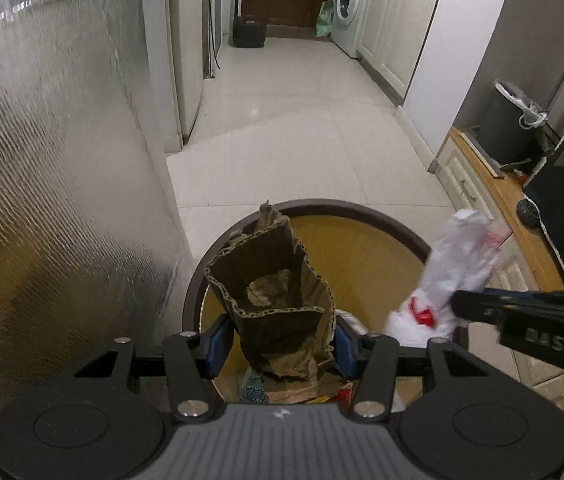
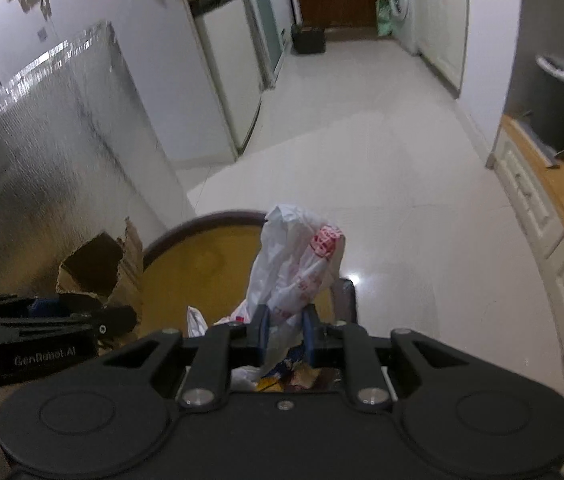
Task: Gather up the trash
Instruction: 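Open both tools to drop the box and bag into the wastebasket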
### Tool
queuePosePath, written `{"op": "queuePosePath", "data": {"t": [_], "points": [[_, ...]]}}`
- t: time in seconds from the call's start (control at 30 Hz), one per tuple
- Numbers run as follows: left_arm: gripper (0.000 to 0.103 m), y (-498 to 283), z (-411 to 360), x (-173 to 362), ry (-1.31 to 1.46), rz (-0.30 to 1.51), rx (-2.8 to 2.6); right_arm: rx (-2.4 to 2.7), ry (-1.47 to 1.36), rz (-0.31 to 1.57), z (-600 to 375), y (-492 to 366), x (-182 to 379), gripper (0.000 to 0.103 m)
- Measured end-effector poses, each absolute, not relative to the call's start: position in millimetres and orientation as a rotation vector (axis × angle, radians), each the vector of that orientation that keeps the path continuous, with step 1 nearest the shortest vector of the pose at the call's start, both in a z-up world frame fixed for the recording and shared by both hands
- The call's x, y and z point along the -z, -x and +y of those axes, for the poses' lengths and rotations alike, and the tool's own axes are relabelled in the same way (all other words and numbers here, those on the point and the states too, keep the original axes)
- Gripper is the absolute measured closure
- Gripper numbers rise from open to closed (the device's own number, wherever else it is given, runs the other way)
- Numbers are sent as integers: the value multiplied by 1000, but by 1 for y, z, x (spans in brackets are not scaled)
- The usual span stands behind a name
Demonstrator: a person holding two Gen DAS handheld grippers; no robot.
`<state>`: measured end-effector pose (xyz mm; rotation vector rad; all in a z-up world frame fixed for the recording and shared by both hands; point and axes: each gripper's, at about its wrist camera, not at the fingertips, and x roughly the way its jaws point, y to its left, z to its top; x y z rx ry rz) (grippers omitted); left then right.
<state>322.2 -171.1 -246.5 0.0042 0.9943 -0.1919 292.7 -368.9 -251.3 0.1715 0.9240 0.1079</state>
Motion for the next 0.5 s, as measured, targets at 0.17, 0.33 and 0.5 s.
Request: {"op": "queuePosePath", "data": {"t": [0.17, 0.33, 0.5], "points": [[50, -329, -164, 255, 4, 1009, 188, -105, -281, 996, -355, -320, 281, 82], [50, -332, -158, 257, -9, 1007, 194, -129, -456, 1011, -351, -341, 304, 51], [50, -335, -160, 267, -15, 1028, 207, -118, -452, 1027, -355, -346, 310, 36]]}}
